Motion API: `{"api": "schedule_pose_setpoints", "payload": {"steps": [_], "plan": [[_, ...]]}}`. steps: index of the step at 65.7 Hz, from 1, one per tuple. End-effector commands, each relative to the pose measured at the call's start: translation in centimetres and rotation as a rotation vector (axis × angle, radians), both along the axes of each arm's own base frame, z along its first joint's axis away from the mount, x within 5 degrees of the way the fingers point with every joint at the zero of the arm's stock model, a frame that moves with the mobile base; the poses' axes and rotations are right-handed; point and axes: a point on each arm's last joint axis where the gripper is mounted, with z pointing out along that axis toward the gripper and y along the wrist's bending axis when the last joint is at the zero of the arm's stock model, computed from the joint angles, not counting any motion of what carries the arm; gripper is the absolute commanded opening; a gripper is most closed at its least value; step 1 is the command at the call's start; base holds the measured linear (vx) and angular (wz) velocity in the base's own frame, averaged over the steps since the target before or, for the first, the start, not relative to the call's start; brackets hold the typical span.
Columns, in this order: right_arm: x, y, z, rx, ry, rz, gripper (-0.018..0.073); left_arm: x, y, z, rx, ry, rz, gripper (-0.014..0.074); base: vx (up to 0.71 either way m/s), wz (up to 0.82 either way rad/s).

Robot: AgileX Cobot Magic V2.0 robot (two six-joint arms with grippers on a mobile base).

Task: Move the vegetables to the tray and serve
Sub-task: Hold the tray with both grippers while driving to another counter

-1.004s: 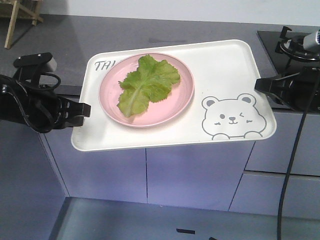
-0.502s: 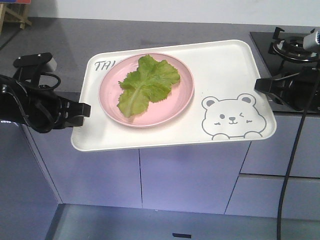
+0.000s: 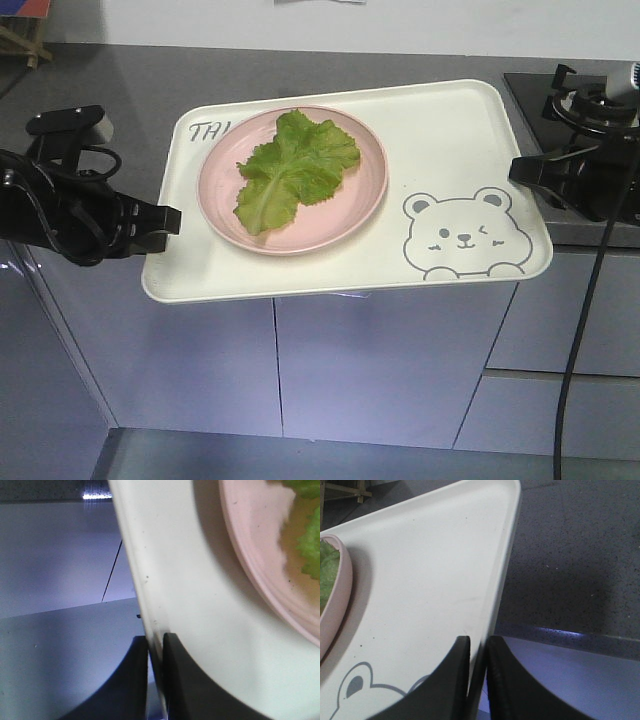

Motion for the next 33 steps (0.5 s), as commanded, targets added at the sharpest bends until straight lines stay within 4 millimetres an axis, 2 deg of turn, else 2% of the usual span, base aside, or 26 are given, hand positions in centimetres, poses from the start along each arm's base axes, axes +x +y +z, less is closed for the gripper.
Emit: {"api": "schedule_pose_setpoints", "payload": {"steps": [1,33], "plan": [[-0.78,0.83,2.15,0.029,-0.060,0.068,0.0078,-0.59,-0.87,2.73,-0.076,-0.103,-0.020,-0.0006,0.14,0.00],[-0.78,0.83,2.15,0.029,-0.060,0.069,0.0078,-0.59,-0.87,2.73,-0.076,-0.103,-0.020,-0.0006,0.15,-0.03]]}}
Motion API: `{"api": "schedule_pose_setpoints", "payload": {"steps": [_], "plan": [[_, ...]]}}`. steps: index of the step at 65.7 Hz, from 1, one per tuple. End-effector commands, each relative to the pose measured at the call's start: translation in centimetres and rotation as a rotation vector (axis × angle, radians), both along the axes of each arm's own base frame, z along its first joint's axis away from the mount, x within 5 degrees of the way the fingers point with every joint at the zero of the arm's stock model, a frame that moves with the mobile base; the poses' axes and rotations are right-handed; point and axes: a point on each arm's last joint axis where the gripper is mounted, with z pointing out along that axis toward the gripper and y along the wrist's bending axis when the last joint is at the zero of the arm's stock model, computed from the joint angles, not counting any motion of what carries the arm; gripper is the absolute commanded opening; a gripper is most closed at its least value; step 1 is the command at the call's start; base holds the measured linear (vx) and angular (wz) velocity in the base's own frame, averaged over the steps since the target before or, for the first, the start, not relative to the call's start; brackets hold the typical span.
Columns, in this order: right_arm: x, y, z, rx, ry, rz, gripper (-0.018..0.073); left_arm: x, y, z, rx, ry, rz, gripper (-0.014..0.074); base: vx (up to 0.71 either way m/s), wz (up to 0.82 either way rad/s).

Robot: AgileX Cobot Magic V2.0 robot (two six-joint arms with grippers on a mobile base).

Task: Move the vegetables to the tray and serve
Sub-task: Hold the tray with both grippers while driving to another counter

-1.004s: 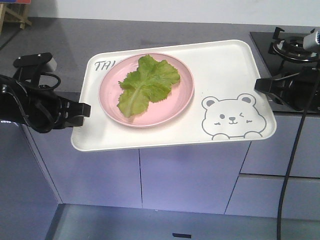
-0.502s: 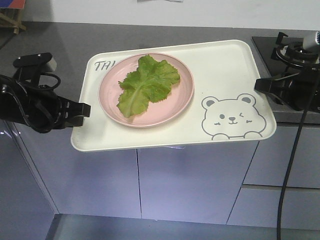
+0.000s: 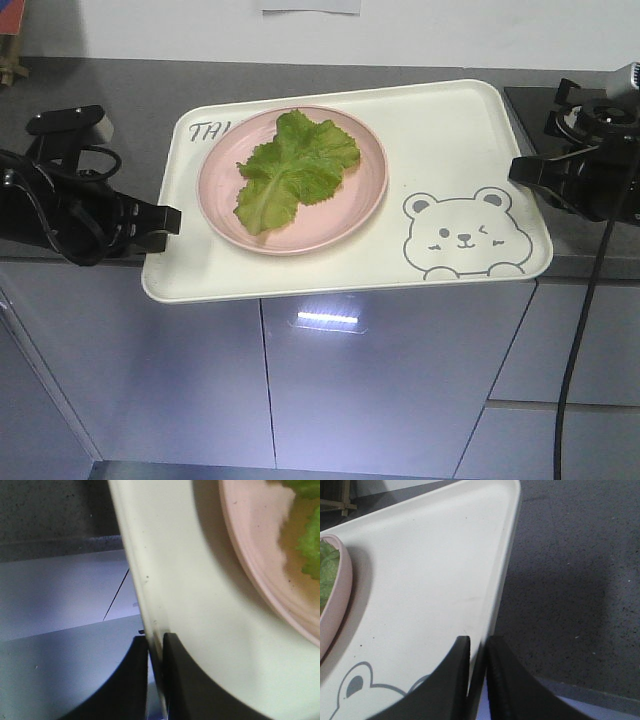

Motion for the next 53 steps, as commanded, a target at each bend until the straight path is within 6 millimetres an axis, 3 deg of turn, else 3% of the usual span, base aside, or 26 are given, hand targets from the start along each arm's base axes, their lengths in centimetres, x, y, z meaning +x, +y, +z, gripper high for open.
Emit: {"api": "schedule_pose_setpoints", "payload": {"steps": [1,53], "plan": [[-0.78,0.83,2.15,0.029,-0.060,0.069,0.0078,-0.59,-0.87,2.73,-0.076,-0.103,-0.020,-0.0006,0.15,-0.07],[-0.78,0.83,2.15,0.029,-0.060,0.068,0.0078,-0.59,-0.87,2.73,-0.076,-0.103,-0.020,-0.0006,0.13,-0.04]]}}
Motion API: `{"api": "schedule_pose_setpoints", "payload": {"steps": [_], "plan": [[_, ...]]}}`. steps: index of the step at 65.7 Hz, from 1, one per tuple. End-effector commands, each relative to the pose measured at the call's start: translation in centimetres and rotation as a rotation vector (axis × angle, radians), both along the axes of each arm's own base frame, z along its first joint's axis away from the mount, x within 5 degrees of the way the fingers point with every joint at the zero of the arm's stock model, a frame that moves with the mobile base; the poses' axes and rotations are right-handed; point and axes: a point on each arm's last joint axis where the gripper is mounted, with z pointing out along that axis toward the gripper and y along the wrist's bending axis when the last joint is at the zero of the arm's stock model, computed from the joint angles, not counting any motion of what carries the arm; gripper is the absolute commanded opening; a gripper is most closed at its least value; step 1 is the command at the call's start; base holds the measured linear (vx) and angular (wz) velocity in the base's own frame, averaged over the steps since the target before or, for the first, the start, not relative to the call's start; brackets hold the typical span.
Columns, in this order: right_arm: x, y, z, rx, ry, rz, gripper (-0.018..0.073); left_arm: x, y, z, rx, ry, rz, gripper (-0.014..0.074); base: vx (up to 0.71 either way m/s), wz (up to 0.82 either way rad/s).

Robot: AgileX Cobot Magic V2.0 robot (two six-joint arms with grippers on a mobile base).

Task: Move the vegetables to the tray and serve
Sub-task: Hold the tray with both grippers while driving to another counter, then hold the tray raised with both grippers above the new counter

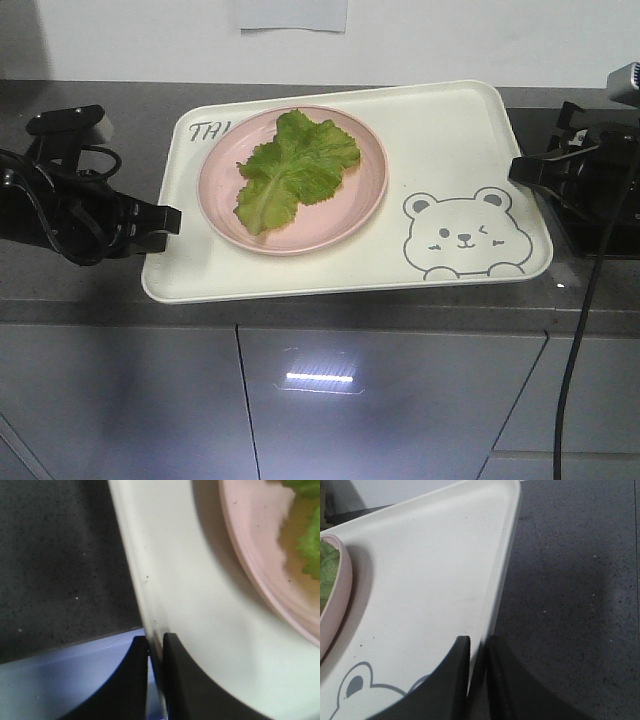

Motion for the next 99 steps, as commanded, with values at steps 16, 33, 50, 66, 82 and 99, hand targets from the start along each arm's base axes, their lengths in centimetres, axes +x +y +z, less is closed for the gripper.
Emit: {"api": "schedule_pose_setpoints", "payload": {"steps": [16,33,50,66,82,99], "plan": [[-0.78,0.82,2.15,0.029,-0.060,0.068,0.0078,-0.59,-0.87,2.73,-0.076,-0.103,-0.020,-0.0006,0.11,0.03],[-0.78,0.82,2.15,0.029,-0.060,0.068,0.0078,-0.59,-0.87,2.73,-0.076,-0.103,-0.020,-0.0006,0.09,0.02],[-0.78,0.82,2.15,0.029,-0.060,0.068,0.0078,-0.59,-0.87,2.73,-0.076,-0.103,-0.020,-0.0006,0.07,0.01],[-0.78,0.82,2.15,0.029,-0.060,0.068,0.0078,-0.59,-0.87,2.73,-0.076,-0.103,-0.020,-0.0006,0.07,0.00],[-0.78,0.82,2.15,0.029,-0.060,0.068,0.0078,-0.59,-0.87,2.73,-0.076,-0.103,-0.020,-0.0006,0.07,0.00],[-0.78,0.83,2.15,0.029,-0.060,0.068,0.0078,-0.59,-0.87,2.73,-0.076,-0.103,-0.020,-0.0006,0.07,-0.01]]}}
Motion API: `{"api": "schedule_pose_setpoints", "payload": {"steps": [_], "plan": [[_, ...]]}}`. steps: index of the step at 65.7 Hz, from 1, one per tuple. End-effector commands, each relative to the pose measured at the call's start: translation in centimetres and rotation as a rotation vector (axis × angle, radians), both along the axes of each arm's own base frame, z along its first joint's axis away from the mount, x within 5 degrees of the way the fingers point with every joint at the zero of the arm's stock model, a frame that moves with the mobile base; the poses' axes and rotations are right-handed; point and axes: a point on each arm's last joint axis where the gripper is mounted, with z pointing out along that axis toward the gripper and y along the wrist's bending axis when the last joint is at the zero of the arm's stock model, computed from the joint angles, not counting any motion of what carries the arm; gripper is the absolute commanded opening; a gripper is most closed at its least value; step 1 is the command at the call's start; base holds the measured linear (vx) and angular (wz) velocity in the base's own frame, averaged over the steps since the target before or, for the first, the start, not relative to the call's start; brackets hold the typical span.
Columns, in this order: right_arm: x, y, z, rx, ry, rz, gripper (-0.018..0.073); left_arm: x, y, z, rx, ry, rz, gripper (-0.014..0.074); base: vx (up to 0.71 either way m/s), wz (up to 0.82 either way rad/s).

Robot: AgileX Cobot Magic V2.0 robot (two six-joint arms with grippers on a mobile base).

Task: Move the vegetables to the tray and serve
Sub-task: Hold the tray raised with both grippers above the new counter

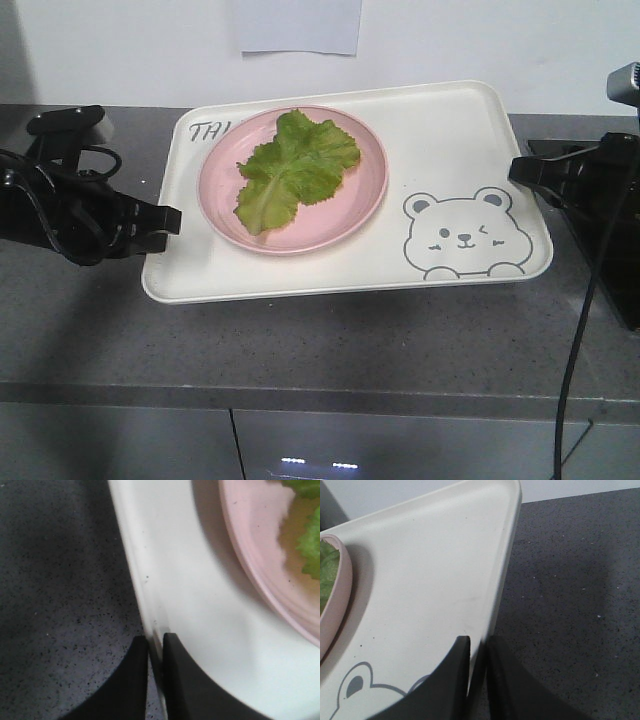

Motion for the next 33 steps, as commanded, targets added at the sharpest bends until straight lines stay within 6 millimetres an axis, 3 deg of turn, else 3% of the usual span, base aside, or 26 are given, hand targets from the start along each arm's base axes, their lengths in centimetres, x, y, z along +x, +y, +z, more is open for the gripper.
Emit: {"api": "schedule_pose_setpoints", "payload": {"steps": [1,33], "plan": [[-0.78,0.83,2.15,0.029,-0.060,0.068,0.0078,-0.59,-0.87,2.73,-0.076,-0.103,-0.020,-0.0006,0.07,-0.01],[-0.78,0.83,2.15,0.029,-0.060,0.068,0.0078,-0.59,-0.87,2.73,-0.076,-0.103,-0.020,-0.0006,0.06,0.01]]}}
